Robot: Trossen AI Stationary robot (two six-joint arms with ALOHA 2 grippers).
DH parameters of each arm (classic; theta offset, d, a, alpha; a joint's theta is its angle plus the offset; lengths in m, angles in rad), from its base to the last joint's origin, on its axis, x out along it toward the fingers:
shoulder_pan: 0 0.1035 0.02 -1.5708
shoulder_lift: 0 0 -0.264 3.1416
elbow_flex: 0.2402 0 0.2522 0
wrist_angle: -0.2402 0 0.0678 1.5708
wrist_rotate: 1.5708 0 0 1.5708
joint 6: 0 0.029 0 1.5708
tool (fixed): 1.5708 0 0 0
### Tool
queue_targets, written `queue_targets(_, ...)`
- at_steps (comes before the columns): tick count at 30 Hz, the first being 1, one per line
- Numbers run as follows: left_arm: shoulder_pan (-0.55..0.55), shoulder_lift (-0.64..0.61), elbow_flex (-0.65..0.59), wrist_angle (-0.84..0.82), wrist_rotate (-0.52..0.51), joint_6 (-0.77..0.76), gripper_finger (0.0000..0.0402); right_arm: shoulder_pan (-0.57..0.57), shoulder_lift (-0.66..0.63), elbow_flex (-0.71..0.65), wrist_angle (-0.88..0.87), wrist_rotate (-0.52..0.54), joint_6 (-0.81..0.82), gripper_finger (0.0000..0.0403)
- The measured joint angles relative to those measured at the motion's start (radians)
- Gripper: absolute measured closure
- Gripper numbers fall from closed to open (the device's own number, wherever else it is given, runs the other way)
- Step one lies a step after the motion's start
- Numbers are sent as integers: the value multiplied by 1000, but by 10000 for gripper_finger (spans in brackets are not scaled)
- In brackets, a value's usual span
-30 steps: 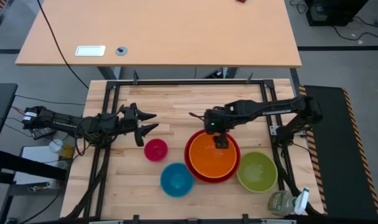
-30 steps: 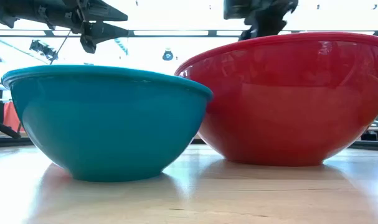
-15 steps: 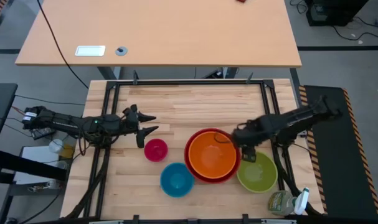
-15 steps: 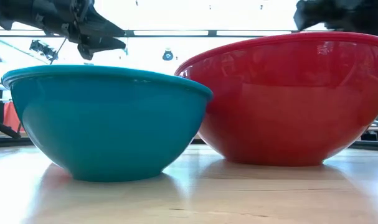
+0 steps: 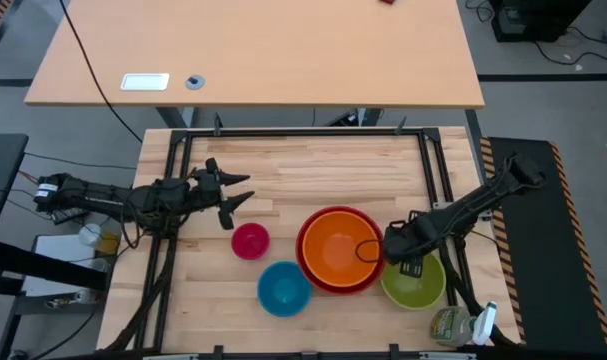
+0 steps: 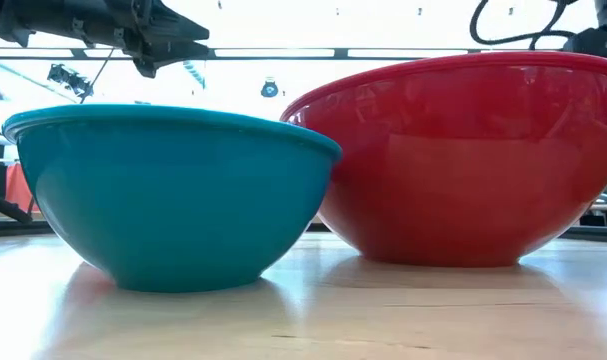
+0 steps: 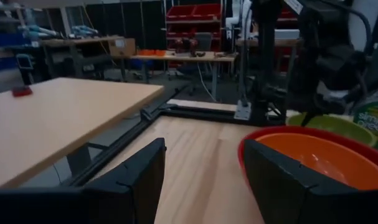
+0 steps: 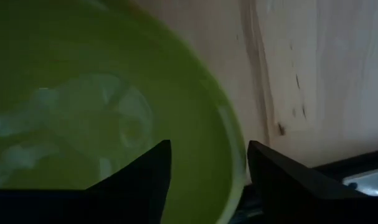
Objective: Nest bowls inside each other
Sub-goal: Stack the green bowl on top of the orange bowl
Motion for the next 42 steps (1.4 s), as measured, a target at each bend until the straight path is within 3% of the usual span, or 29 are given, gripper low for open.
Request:
queue_targets(7,25,0,0,15,0,11,182,-3,67,-41,18,18,-44,278)
queue_targets(12,28,0,0,15,0,11,182,-4,82,-42,14,-46,-79,356)
queue_targets(25,28,0,0,15,0,11,182,-16,-62,92,-129,-46,-91,380)
queue_targets(33,28,0,0,21,0,11,182,-50,-212,195,-77,-231,-54,380)
queue_targets(36,28,0,0,30,0,11,182,-81,-241,227,-63,-164,-55,374)
queue_targets(42,28,0,0,46,0,6,182,-207,-233,248,115,137,-83,372)
